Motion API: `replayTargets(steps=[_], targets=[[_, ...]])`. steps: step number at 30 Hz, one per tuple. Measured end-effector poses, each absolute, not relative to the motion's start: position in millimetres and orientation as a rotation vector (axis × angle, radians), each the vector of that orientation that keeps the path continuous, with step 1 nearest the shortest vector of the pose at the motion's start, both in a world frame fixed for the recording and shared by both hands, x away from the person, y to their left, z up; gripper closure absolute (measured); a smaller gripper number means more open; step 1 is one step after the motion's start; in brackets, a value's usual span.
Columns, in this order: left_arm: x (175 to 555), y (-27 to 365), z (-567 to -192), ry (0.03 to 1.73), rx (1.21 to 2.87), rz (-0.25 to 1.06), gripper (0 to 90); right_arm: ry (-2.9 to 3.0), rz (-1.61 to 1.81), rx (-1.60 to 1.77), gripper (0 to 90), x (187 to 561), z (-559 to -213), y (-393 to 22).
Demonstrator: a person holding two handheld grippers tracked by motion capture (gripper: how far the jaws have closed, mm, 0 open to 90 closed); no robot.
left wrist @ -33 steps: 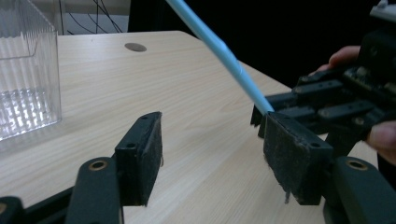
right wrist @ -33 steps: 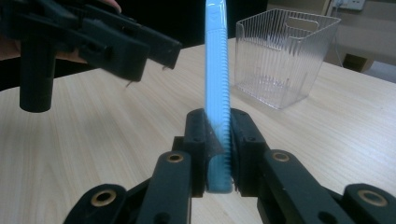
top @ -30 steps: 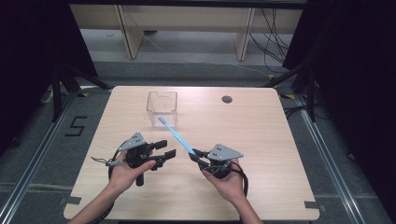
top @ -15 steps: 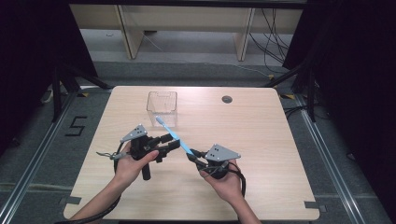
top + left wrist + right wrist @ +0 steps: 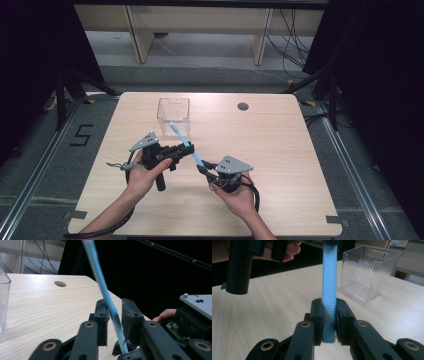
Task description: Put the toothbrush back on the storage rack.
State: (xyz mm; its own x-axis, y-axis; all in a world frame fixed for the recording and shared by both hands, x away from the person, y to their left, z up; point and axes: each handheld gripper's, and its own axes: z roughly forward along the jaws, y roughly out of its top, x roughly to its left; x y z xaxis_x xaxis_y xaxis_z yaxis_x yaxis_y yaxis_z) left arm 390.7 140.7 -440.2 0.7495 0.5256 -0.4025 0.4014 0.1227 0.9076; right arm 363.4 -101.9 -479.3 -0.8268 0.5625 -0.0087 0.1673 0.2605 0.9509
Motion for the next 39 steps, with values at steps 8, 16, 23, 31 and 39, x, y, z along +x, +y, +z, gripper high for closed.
replayTargets(steps=[8, 16, 23, 31, 39], targets=[[386.8, 134.3, -434.7, 0.736, 1.518, 0.110, 80.9, 2.213, 1.557, 0.669, 77.4, 362.0, -481.7, -93.1], [385.3, 132.9, -432.9, 0.716, 1.548, 0.147, 82.5, 2.252, 1.538, 0.702, 70.0, 361.5, -480.7, -89.5], [385.7, 138.0, -430.3, 0.719, 1.570, 0.214, 82.8, 2.216, 1.524, 0.714, 55.3, 363.3, -481.5, -92.4], [387.5, 149.5, -426.6, 0.723, 1.596, 0.336, 82.8, 2.206, 1.486, 0.740, 52.6, 360.5, -479.4, -104.1], [390.4, 160.6, -425.6, 0.736, 1.607, 0.386, 82.8, 2.192, 1.467, 0.768, 52.5, 357.9, -482.7, -117.8]])
